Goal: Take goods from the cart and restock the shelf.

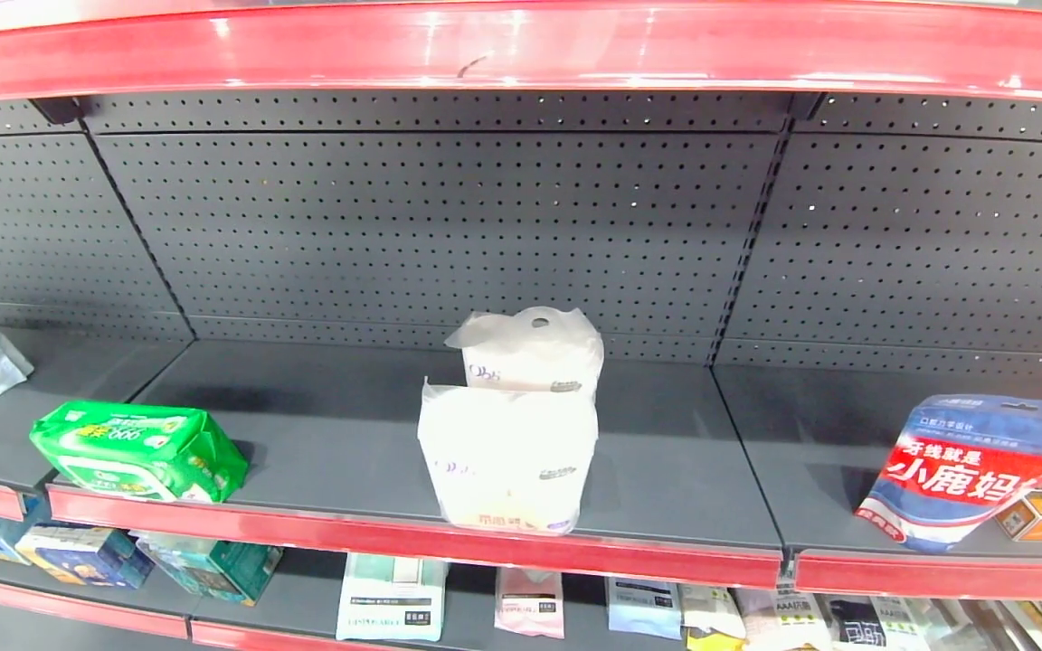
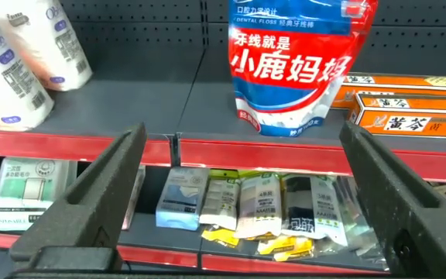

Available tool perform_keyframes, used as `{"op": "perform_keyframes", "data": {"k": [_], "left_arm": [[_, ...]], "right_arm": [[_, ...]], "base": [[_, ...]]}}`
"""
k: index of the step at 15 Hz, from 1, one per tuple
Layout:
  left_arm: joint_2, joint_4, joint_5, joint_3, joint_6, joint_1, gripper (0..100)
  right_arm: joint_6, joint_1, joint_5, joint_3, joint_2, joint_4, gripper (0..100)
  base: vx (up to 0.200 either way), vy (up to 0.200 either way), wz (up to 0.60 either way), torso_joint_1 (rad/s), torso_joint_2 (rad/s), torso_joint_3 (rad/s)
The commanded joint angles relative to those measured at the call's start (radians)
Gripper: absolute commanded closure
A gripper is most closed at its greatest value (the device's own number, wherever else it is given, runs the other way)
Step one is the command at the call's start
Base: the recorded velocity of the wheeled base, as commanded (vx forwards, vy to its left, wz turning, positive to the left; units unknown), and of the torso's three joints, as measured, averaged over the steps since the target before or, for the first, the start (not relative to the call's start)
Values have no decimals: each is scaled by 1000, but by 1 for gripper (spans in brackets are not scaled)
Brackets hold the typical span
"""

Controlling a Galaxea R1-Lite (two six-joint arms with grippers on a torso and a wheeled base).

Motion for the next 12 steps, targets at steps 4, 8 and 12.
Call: {"op": "perform_keyframes", "data": {"k": [4, 8, 12], "left_arm": [[3, 0, 0, 0, 0, 1, 0], [3, 0, 0, 0, 0, 1, 0], [3, 0, 0, 0, 0, 1, 0]], "right_arm": [[-1, -2, 0, 0, -2, 0, 0], [-3, 0, -2, 0, -2, 0, 0], [-7, -2, -5, 0, -2, 0, 0]], "base": [[0, 0, 0, 0, 0, 0], [0, 0, 0, 0, 0, 0], [0, 0, 0, 0, 0, 0]]}}
